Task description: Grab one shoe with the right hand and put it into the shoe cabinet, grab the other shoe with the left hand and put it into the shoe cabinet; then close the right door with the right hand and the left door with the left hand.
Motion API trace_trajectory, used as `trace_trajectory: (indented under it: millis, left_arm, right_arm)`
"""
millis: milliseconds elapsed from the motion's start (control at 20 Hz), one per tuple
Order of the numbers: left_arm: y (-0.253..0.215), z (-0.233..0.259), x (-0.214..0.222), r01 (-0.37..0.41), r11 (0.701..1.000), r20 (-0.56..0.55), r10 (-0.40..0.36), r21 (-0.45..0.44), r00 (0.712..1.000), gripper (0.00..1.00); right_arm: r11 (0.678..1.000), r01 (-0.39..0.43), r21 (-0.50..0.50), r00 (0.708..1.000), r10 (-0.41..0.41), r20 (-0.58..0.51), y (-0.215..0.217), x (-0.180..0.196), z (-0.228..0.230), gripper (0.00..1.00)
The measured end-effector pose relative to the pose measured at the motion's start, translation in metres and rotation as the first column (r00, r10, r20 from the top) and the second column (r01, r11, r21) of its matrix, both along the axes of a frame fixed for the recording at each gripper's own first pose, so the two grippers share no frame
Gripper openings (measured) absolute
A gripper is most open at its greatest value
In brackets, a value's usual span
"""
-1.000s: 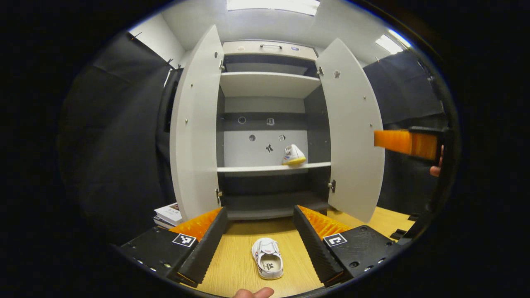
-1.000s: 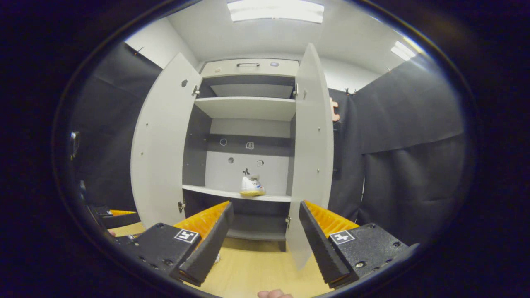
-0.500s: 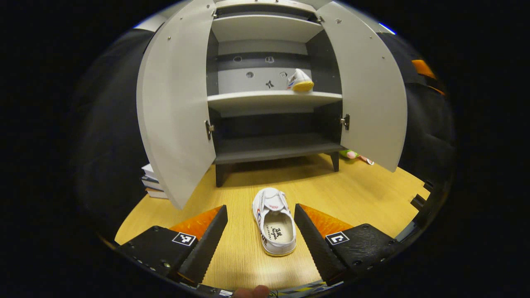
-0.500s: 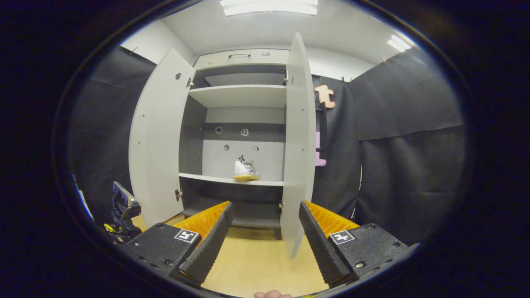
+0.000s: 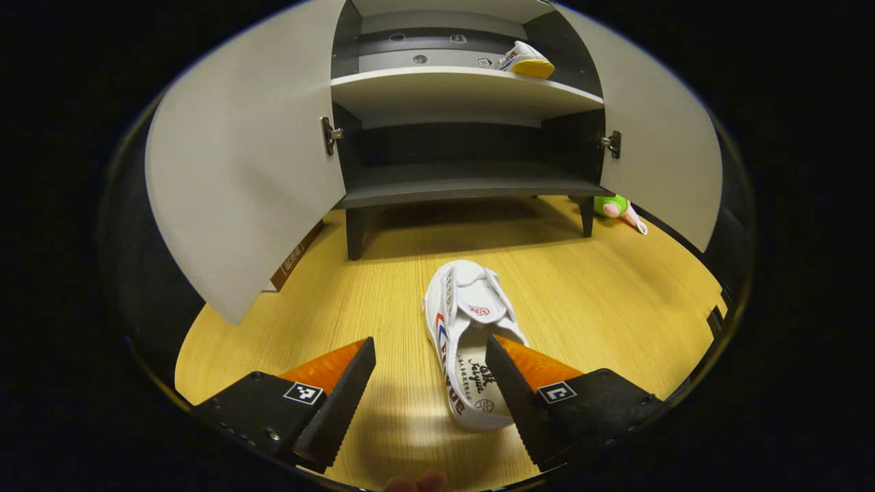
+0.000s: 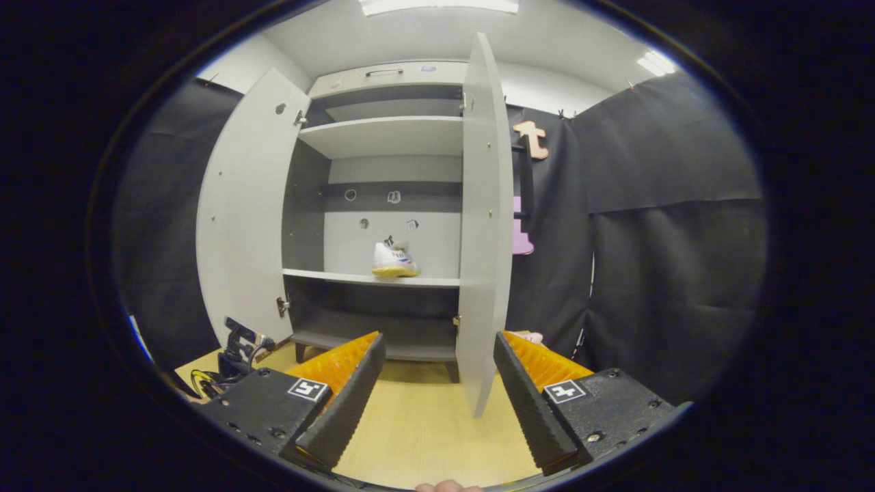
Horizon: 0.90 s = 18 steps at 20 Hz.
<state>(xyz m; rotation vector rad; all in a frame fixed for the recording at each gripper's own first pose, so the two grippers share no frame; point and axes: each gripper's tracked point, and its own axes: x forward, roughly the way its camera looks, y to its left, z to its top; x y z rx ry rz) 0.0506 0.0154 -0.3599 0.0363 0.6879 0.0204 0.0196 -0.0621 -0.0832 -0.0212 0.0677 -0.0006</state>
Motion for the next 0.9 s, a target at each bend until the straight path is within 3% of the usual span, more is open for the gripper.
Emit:
trace_trajectory:
  millis: [400, 500, 550, 700, 800, 850, 900]
  left_arm:
    - [0.010, -0.027, 0.036, -0.016, 1.000, -0.055, 0.015, -0.013, 0.998, 0.98]
    - [0.004, -0.029, 0.039, -0.013, 0.999, -0.059, 0.010, -0.038, 0.998, 0.92]
    - [0.002, -0.030, 0.041, -0.008, 0.999, -0.057, 0.005, -0.042, 0.998, 0.83]
    - [-0.005, -0.031, 0.047, -0.001, 0.998, -0.040, -0.001, -0.056, 0.999, 0.67]
    - [-0.010, -0.035, 0.050, -0.007, 0.998, -0.036, 0.005, -0.066, 0.999, 0.47]
    - [-0.009, -0.035, 0.051, -0.021, 0.998, -0.033, 0.019, -0.063, 0.999, 0.31]
    - [-0.009, -0.035, 0.052, -0.035, 0.997, -0.030, 0.033, -0.069, 0.999, 0.27]
  right_arm:
    - [1.000, 0.010, -0.002, 0.999, -0.010, -0.049, 0.001, 0.016, -0.019, 1.00]
    - [1.000, 0.012, -0.009, 0.998, -0.012, -0.061, 0.001, 0.020, -0.024, 1.00]
    - [1.000, 0.012, -0.009, 0.998, -0.012, -0.067, 0.001, 0.022, -0.026, 1.00]
    - [1.000, 0.005, -0.011, 0.997, -0.006, -0.081, 0.004, 0.024, -0.032, 1.00]
    - [1.000, 0.001, -0.020, 0.996, -0.003, -0.085, 0.005, 0.026, -0.034, 1.00]
    - [1.000, 0.001, -0.026, 0.996, -0.003, -0.086, 0.005, 0.027, -0.035, 1.00]
    - [1.000, 0.000, -0.031, 0.996, -0.003, -0.089, 0.005, 0.027, -0.036, 1.00]
